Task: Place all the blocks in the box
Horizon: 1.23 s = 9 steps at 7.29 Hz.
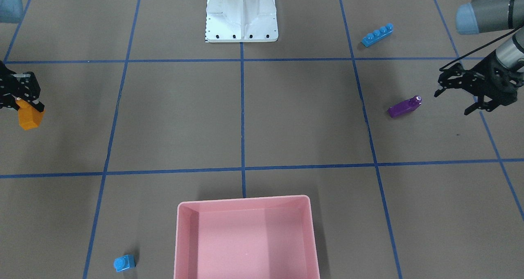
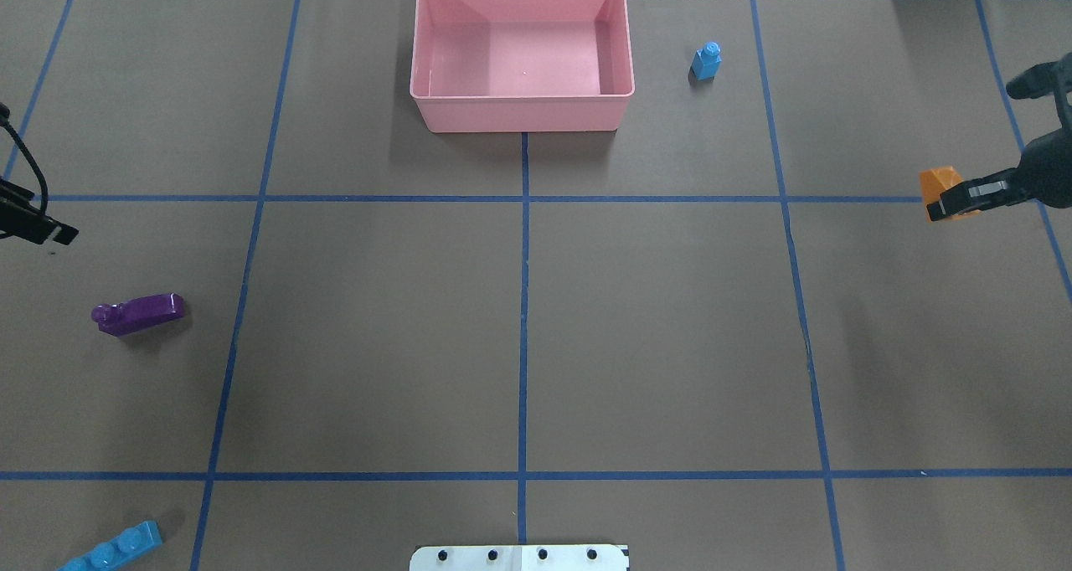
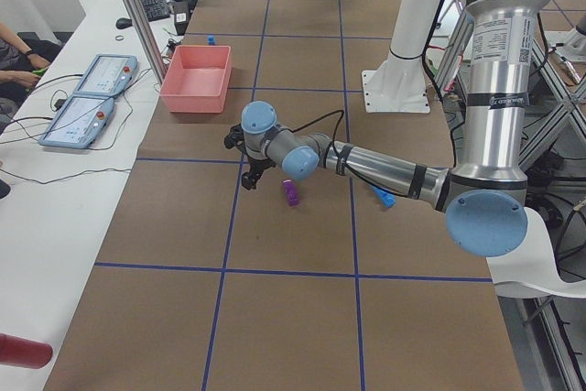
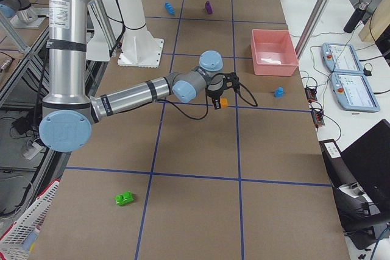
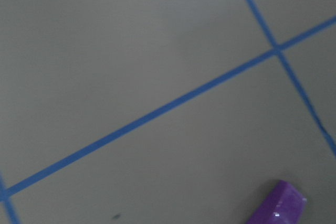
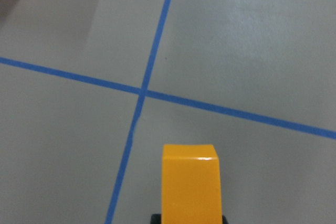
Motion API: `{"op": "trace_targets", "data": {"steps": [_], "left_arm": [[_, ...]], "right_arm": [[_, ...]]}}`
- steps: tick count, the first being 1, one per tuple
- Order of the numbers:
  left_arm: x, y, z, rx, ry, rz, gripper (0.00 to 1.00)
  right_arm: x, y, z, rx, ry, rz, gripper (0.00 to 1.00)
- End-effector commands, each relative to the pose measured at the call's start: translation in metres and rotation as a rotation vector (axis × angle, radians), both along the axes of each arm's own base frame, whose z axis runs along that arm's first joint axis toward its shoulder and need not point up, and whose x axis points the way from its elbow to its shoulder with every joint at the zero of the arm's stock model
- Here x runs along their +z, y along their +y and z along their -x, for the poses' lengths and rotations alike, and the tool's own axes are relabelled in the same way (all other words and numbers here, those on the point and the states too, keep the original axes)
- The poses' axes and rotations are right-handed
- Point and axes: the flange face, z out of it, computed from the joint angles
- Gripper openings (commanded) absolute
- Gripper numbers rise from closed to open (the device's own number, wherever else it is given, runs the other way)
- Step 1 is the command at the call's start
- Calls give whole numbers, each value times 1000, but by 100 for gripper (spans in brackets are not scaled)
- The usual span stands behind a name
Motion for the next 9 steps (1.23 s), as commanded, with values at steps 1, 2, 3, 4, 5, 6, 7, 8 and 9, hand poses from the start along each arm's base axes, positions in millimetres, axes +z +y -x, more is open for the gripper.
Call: {"op": "trace_targets", "data": {"steps": [1, 2, 3, 4, 5, 6, 7, 8, 9], "left_arm": [[-4, 20, -55, 98, -94, -146, 100], [5, 24, -59, 129, -108, -159, 100], [11, 32, -67, 158, -114, -160, 100], [17, 39, -79, 190, -119, -157, 100], [22, 43, -90, 210, -124, -149, 100], [34, 42, -94, 218, -135, -129, 100], [41, 40, -95, 221, -144, -118, 100], [46, 40, -96, 223, -148, -111, 100], [54, 39, -97, 224, -156, -98, 100]], "right_arm": [[-54, -27, 7, 18, -44, -90, 0], [-71, -34, 10, 21, -58, -117, 0], [-92, -41, 13, 42, -84, -122, 0], [-111, -49, 16, 63, -110, -118, 0], [-127, -55, 19, 72, -128, -127, 0], [-145, -60, 21, 73, -141, -157, 0], [-166, -72, 26, 86, -148, -192, 0], [-182, -79, 28, 90, -157, -214, 0], [-189, -82, 30, 91, -161, -222, 0]]}}
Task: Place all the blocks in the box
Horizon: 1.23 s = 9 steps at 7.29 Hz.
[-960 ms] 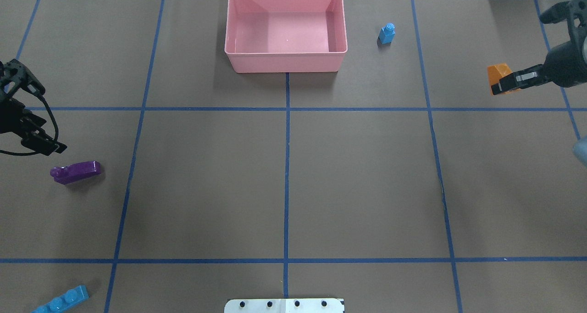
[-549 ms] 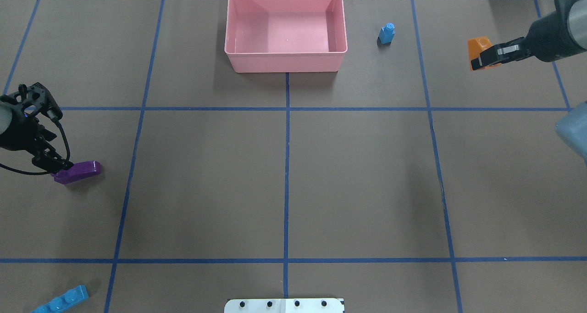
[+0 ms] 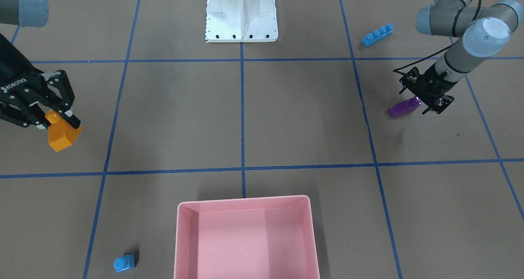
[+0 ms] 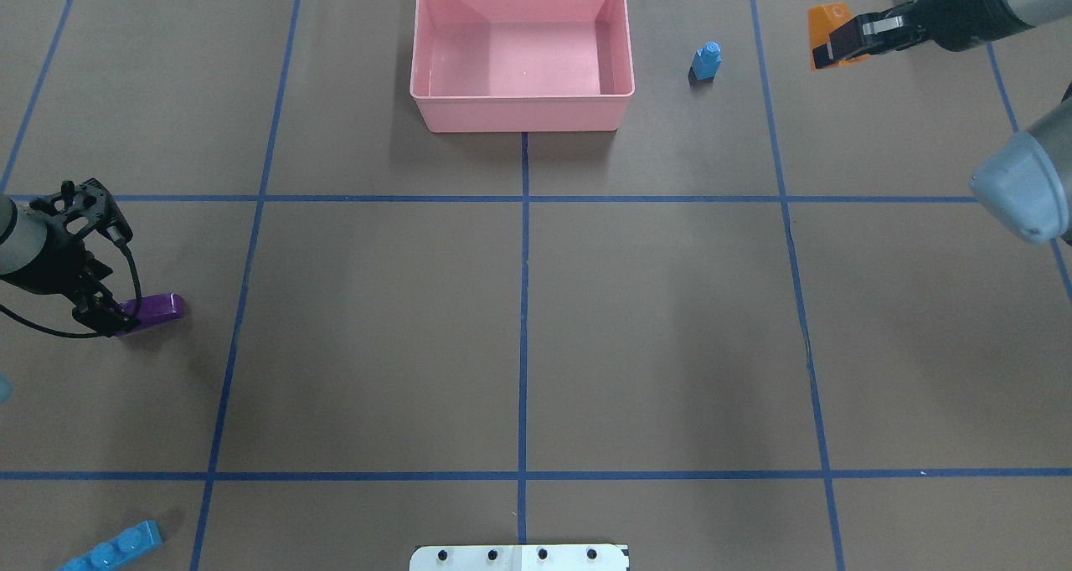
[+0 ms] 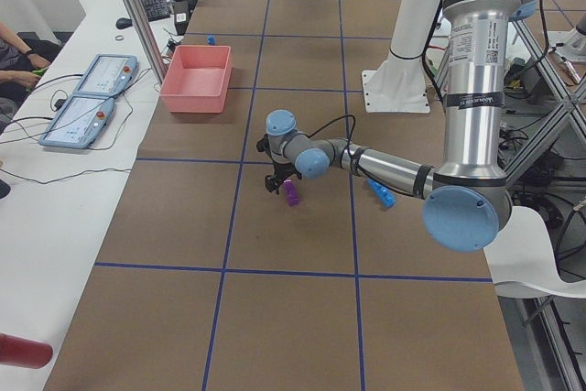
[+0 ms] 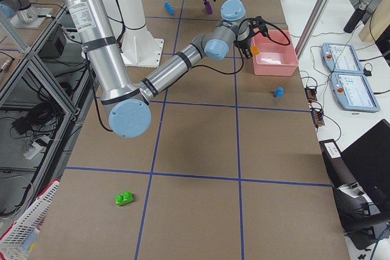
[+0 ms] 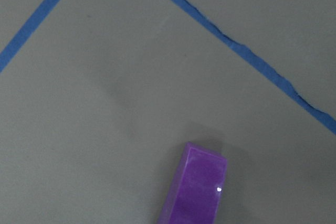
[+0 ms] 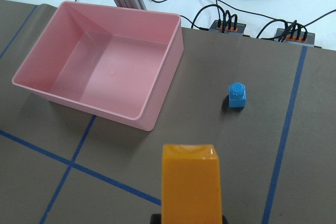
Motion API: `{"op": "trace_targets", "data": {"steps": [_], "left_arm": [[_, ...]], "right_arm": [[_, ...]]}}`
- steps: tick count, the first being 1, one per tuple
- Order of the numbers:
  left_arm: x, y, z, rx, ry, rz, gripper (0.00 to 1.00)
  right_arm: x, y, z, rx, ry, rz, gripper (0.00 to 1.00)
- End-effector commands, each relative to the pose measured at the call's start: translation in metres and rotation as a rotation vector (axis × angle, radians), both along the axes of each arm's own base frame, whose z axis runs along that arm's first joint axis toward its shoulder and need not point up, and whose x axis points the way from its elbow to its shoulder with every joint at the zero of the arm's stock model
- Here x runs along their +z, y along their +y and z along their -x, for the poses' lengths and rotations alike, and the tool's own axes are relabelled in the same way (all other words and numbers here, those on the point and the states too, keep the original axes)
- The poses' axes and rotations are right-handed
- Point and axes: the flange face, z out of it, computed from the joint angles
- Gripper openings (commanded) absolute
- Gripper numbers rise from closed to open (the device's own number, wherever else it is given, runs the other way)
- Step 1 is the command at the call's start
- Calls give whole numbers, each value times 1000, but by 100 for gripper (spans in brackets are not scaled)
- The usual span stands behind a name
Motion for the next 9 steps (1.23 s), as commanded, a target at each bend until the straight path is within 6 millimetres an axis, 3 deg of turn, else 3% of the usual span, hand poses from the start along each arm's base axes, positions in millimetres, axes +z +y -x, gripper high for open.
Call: {"op": "trace_targets", "data": {"steps": [1, 4, 5, 6, 7, 9], "left_arm": [[13, 5, -12, 26, -16, 19, 100], [22, 10, -24, 46, -26, 34, 100], [26, 10, -24, 46, -32, 40, 85], [26, 10, -24, 45, -33, 40, 40], [25, 11, -23, 45, -32, 37, 3], [16, 12, -21, 0, -19, 76, 0]], "right_arm": [[-22, -12, 3, 16, -8, -32, 0], [-39, -19, -2, 33, -18, -56, 0], [-43, -21, -6, 40, -20, -61, 0], [-43, -23, -12, 50, -18, -61, 0], [-44, -24, -12, 51, -20, -62, 0], [-59, -49, 1, 49, -19, -63, 0]]}}
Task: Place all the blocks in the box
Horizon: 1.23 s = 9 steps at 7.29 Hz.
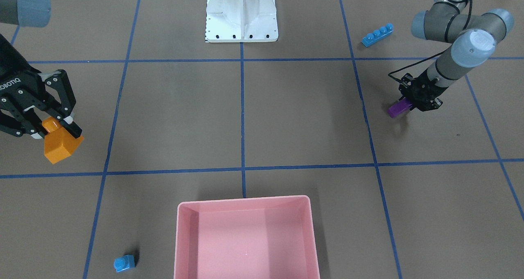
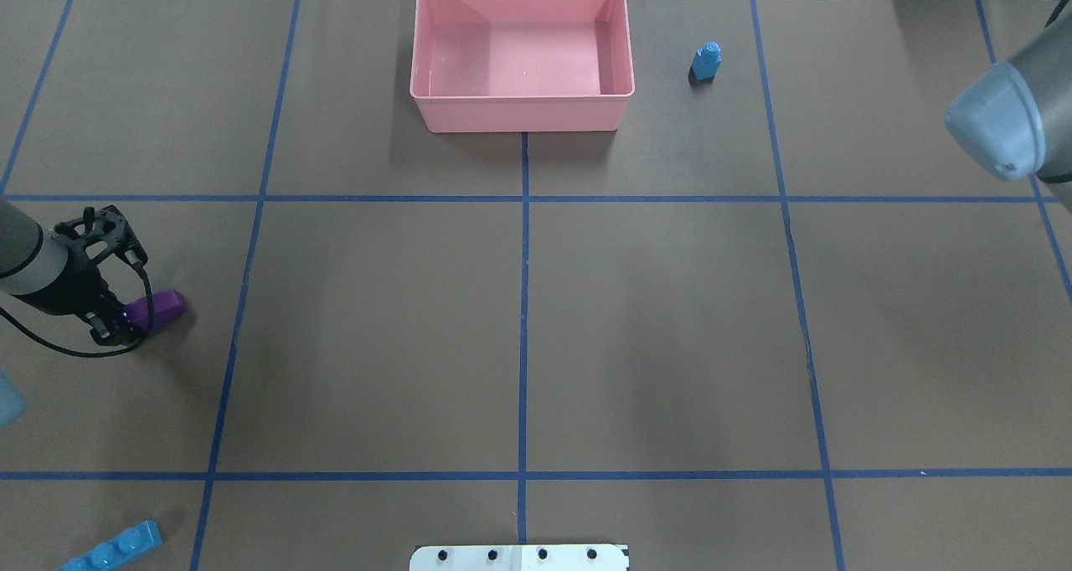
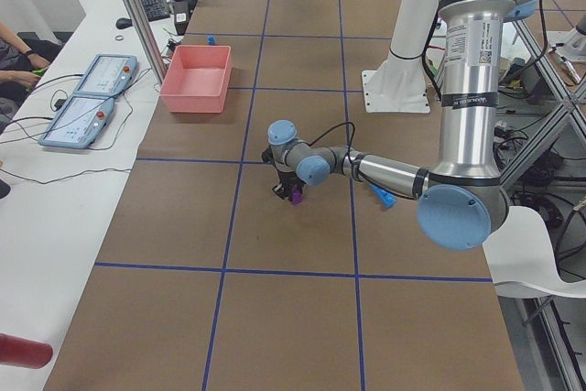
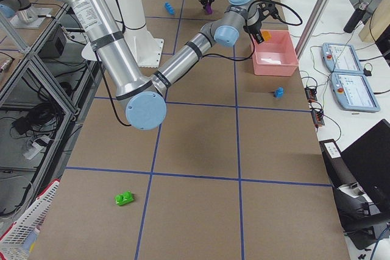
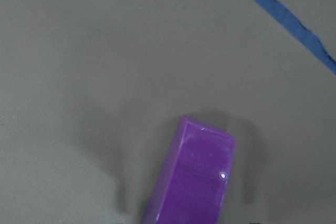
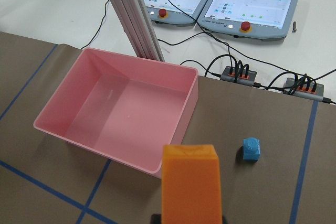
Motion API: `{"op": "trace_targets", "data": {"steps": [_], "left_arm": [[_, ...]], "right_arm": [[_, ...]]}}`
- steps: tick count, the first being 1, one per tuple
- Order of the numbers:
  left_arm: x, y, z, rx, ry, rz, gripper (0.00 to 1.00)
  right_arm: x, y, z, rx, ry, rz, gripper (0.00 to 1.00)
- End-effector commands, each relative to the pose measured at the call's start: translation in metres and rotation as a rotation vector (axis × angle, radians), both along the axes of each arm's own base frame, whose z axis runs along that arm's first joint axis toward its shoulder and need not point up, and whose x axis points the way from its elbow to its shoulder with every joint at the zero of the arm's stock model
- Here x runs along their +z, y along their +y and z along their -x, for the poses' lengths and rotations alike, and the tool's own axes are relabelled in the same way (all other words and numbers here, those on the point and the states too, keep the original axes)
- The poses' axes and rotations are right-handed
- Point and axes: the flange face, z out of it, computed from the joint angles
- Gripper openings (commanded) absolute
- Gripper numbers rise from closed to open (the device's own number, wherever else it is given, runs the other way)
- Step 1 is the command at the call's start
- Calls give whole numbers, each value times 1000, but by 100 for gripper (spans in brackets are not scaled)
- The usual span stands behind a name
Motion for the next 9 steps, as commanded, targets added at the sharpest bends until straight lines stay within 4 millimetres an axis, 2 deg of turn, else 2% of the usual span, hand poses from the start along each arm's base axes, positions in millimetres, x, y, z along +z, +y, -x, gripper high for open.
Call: {"op": "trace_targets", "data": {"steps": [1, 2, 3, 4, 6, 7, 8, 9], "left_arm": [[-26, 2, 2, -87, 31, 65, 0], [-47, 6, 3, -109, 59, 80, 0], [-65, 9, 6, -101, 108, 111, 0], [-74, 9, 10, -100, 129, 113, 0], [-78, -5, 36, -140, 154, 131, 0], [-85, -11, 46, -147, 184, 139, 0], [-93, -20, 54, -173, 198, 141, 0], [-100, -27, 59, -179, 219, 149, 0]], "right_arm": [[-21, -39, 25, -11, 5, 10, 0], [-28, -57, 60, -46, 16, 27, 0], [-46, -84, 91, -67, 25, 42, 0], [-62, -110, 124, -54, 53, 49, 0], [-106, -146, 205, -66, 109, 75, 0], [-106, -145, 260, -64, 142, 54, 0], [-85, -145, 294, -50, 146, 13, 0], [-68, -147, 319, -42, 175, 19, 0]]}}
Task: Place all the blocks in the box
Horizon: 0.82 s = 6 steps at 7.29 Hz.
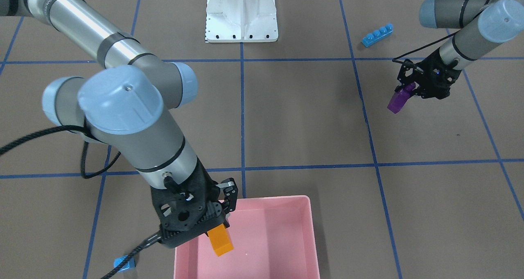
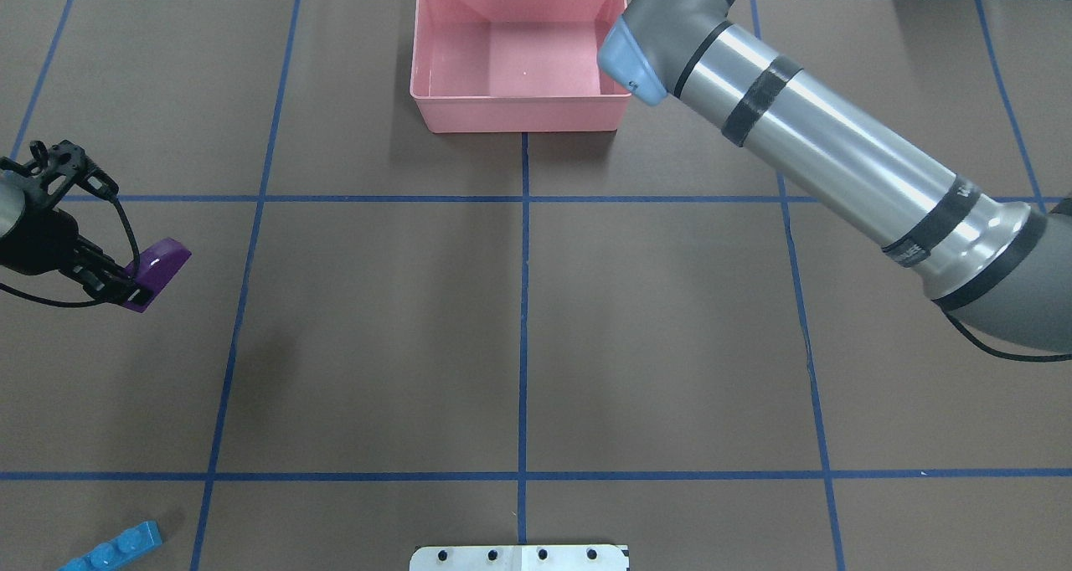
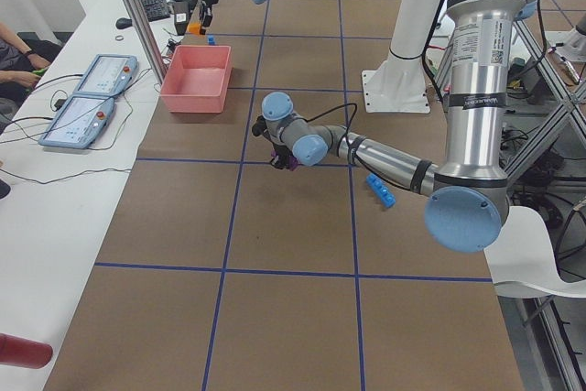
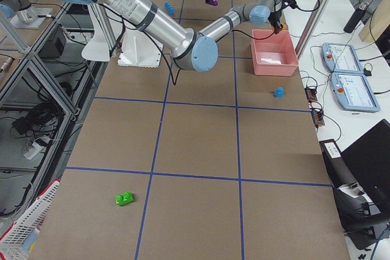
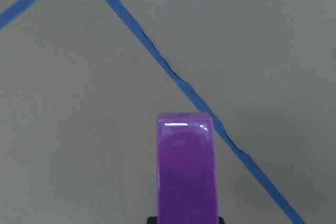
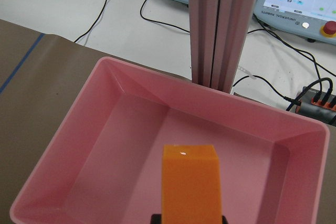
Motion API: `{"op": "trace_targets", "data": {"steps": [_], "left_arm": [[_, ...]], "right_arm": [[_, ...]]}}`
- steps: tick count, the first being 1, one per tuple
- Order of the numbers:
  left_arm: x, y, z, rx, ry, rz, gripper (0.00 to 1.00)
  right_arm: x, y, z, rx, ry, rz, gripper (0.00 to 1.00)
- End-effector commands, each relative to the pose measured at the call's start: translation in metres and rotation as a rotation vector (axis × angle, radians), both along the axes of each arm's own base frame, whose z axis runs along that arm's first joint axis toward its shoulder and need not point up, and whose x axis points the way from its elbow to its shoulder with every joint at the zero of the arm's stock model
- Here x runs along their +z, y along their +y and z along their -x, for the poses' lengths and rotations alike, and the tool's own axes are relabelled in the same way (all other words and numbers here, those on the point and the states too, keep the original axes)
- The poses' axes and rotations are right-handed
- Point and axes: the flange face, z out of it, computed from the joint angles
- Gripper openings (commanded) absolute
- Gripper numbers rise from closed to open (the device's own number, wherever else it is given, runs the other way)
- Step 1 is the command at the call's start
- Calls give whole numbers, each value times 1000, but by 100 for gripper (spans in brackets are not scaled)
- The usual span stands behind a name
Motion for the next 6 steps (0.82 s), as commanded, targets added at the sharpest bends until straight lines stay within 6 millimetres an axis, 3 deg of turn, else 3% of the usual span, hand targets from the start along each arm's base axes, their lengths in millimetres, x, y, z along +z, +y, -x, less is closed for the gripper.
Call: {"op": "trace_targets", "data": {"steps": [1, 2, 4, 5, 6], "left_arm": [[-39, -32, 16, -49, 61, 46, 0], [-66, -53, 24, -66, 70, 79, 0], [-95, -68, 20, -98, 88, 92, 0], [-135, -81, 14, -153, 121, 127, 0], [-172, -99, 5, -209, 150, 177, 0]], "right_arm": [[25, -1, 57, 9, 53, -1, 23], [12, -4, 55, 20, 25, -37, 99], [-4, -8, 39, 74, -31, 38, 100], [-14, -5, 20, 55, 21, 134, 100], [-31, -5, -20, 69, 101, 234, 100]]}}
